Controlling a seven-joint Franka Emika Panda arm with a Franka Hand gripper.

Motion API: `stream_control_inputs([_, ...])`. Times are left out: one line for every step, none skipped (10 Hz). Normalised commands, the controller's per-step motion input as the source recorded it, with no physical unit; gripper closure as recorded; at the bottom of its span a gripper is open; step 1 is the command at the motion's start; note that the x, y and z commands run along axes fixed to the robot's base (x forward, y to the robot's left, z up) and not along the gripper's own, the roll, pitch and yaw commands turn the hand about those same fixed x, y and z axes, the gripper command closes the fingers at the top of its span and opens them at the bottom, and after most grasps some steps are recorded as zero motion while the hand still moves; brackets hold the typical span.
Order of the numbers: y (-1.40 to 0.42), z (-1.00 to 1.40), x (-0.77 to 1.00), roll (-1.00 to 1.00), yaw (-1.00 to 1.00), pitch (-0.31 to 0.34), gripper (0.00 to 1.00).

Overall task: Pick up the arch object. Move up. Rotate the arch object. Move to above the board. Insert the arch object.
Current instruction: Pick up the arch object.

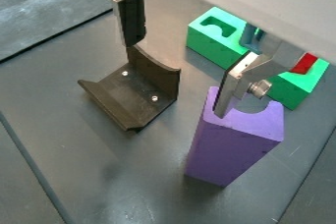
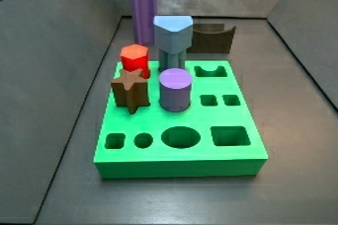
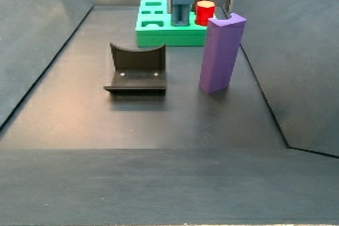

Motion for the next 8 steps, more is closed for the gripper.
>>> stream_control_inputs([0.0, -0.14, -0.19, -0.05, 0.25, -0.017, 0.0])
stream_control_inputs([-0.18, 0.0, -0.45, -0.15, 0.64, -0.071, 0.0])
stream_control_inputs([-0.3, 0.02, -0.33, -0.06, 0.73, -0.033, 0.0])
stream_control_inputs([-0.36, 0.05, -0.37, -0.02, 0.73, -0.07, 0.0])
stream_control_inputs([-0.35, 0.0, -0.33, 0.0, 0.8, -0.069, 0.0])
stream_control_inputs([-0.27, -0.54, -0.62, 0.12, 0.65, -0.079, 0.0])
stream_control_inputs([-0.02, -0.54, -0.48, 0.05, 0.73, -0.004, 0.0])
stream_control_inputs([0.0, -0.48, -0.12, 0.05, 0.69, 0.0, 0.0])
